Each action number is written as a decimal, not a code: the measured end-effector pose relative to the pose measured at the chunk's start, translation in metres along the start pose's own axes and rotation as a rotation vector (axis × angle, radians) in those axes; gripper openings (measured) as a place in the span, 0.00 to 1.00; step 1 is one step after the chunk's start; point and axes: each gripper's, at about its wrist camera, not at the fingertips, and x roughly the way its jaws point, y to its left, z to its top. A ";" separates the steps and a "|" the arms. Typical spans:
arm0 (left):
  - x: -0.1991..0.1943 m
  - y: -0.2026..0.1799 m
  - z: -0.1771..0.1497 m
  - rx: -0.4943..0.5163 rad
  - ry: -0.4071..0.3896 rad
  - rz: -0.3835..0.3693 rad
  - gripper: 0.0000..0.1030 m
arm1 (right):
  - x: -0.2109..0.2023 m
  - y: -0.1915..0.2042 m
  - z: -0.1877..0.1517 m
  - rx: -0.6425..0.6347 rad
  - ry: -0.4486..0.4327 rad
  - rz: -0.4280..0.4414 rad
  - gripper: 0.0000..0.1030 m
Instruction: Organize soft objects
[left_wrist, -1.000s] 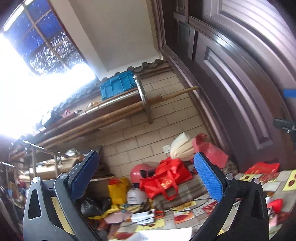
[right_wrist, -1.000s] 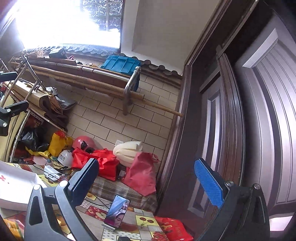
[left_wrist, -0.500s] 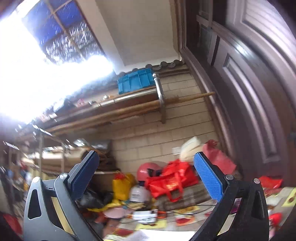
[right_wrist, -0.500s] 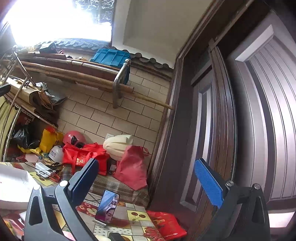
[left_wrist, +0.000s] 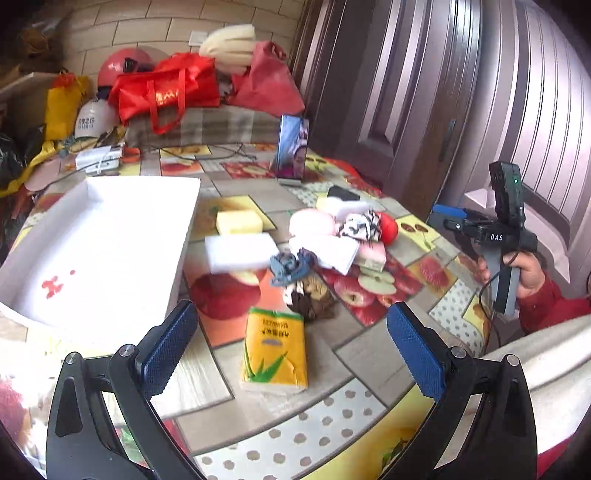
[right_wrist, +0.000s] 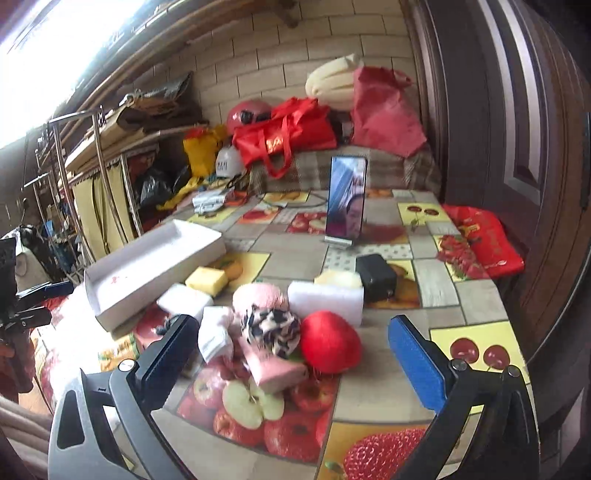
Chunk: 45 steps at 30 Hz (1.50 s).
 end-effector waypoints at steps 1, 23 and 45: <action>0.006 -0.003 -0.004 0.000 0.020 0.001 1.00 | 0.003 0.001 -0.007 -0.009 0.023 -0.011 1.00; 0.074 0.010 0.082 -0.133 -0.280 -0.072 1.00 | 0.094 -0.081 -0.024 0.352 0.302 -0.512 1.00; 0.073 0.069 0.057 -0.444 -0.364 -0.064 1.00 | 0.094 -0.079 -0.023 0.348 0.303 -0.517 1.00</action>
